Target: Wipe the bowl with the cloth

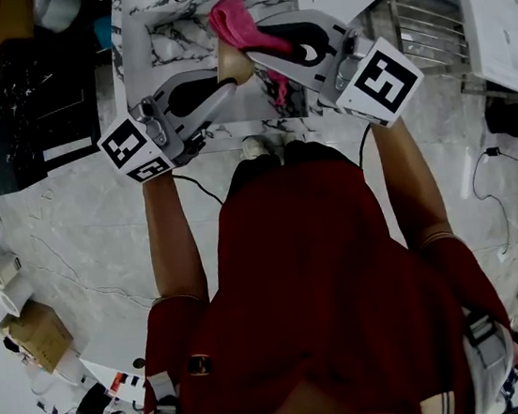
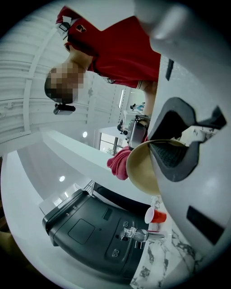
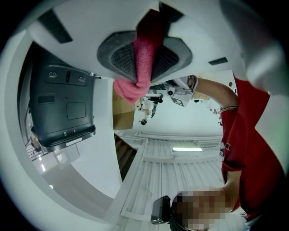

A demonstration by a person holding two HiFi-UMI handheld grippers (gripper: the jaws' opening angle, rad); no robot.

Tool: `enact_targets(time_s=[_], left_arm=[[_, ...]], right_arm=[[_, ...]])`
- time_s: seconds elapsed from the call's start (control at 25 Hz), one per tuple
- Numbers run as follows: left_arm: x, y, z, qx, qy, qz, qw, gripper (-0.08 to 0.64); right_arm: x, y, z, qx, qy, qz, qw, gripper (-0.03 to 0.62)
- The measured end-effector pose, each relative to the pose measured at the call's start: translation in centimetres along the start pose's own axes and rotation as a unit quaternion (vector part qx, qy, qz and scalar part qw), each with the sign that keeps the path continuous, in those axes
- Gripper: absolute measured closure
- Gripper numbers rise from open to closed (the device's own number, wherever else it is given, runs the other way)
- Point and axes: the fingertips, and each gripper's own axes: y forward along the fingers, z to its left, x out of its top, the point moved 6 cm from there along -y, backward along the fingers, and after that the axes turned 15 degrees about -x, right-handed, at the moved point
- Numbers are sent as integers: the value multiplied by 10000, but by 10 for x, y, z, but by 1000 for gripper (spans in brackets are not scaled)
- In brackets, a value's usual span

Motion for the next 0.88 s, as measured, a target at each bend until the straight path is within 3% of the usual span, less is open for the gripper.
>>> enact_targets(time_s=[0.28,0.64,0.88], left_arm=[[6,-4,-8,-378,-30,-158,9992,540],[19,-7,-17,-1029,-161,-885,9906,540],[23,-6,-17,-1190,-204,-1042,9872,540]], right_arm=[[-5,0,-14,94,180,-102,9997,503],[-22,-6,-32,168,1120,-266,9932,503],[-32,-7,-35,304,1555,-361,9867,503]])
